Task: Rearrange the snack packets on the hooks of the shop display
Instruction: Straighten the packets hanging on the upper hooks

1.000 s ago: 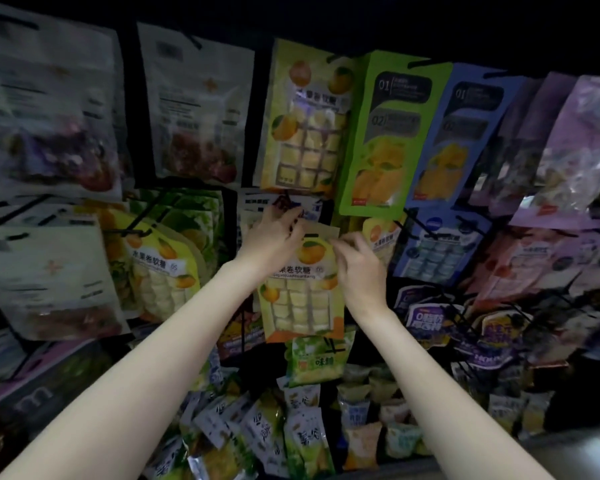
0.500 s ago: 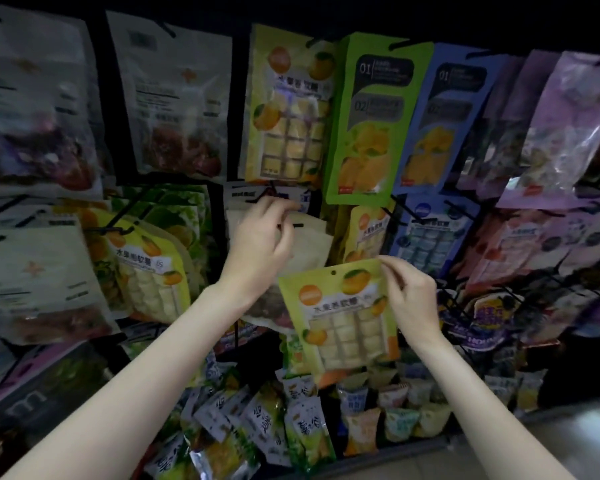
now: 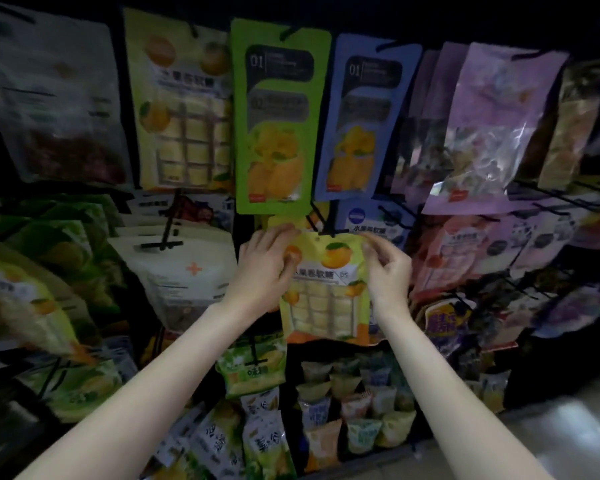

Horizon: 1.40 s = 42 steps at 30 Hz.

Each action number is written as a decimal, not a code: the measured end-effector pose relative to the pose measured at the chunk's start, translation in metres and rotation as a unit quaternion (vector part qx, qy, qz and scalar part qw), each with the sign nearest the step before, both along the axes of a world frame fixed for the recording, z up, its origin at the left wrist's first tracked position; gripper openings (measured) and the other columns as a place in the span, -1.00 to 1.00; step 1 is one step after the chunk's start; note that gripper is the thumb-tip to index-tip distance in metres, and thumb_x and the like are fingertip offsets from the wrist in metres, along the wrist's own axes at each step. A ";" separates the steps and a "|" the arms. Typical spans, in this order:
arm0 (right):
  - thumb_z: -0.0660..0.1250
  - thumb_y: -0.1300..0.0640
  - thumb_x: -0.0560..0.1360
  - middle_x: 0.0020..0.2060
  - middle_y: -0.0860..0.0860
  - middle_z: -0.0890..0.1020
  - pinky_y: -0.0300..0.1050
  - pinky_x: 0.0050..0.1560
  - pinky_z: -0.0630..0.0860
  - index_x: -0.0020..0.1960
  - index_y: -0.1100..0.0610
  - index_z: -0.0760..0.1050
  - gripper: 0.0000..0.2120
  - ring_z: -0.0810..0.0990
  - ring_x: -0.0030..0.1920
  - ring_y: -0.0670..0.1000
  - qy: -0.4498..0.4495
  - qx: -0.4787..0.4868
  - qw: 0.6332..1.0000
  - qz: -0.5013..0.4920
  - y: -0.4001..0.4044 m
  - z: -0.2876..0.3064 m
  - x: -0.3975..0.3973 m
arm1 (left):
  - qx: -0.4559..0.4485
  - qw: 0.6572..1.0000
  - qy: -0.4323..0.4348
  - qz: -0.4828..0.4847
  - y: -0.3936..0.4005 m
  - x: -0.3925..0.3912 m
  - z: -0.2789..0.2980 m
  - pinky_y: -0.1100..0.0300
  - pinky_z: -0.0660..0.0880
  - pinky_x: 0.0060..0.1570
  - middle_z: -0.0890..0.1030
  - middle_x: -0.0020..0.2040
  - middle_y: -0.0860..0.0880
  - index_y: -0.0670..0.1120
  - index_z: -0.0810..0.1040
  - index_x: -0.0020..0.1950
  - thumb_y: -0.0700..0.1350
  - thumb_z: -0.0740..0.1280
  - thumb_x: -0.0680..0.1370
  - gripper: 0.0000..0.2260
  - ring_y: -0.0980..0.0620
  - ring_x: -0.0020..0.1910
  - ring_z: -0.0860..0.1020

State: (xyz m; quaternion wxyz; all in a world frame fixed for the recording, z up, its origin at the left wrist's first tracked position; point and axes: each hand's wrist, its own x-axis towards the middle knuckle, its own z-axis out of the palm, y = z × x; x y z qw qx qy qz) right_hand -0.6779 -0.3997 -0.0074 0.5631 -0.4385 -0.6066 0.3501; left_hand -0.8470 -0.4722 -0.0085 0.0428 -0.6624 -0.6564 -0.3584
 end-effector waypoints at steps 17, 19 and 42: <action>0.24 0.27 0.56 0.01 -0.02 0.63 -0.27 0.09 0.45 0.11 0.15 0.60 -0.79 0.55 0.08 -0.09 -0.052 -0.028 0.994 0.096 0.048 -0.001 0.003 | 0.041 0.992 -0.034 0.110 0.027 0.015 -0.038 -0.11 0.38 0.10 0.41 0.23 -0.15 -0.09 0.41 0.29 -0.03 0.15 0.49 -0.62 -0.23 0.18 0.37; 0.24 0.27 0.56 0.03 0.01 0.64 -0.18 0.16 0.47 0.10 0.16 0.61 -0.79 0.56 0.12 -0.04 -0.036 -0.045 0.995 0.084 0.051 -0.002 0.003 | 0.065 0.992 -0.009 0.112 0.028 0.015 -0.035 -0.11 0.31 0.17 0.39 0.31 -0.11 -0.02 0.38 0.32 -0.03 0.14 0.51 -0.62 -0.20 0.27 0.30; 0.30 0.22 0.53 0.36 -0.14 0.20 -0.35 0.13 0.44 0.49 0.01 0.06 -0.36 0.34 0.23 -0.20 -0.133 -0.032 0.979 0.151 0.025 -0.057 -0.013 | -0.017 0.925 -0.374 0.060 0.047 0.018 -0.082 0.32 0.31 0.13 0.39 0.28 -0.01 -0.12 0.18 0.42 -0.21 0.29 0.53 -0.49 0.04 0.28 0.39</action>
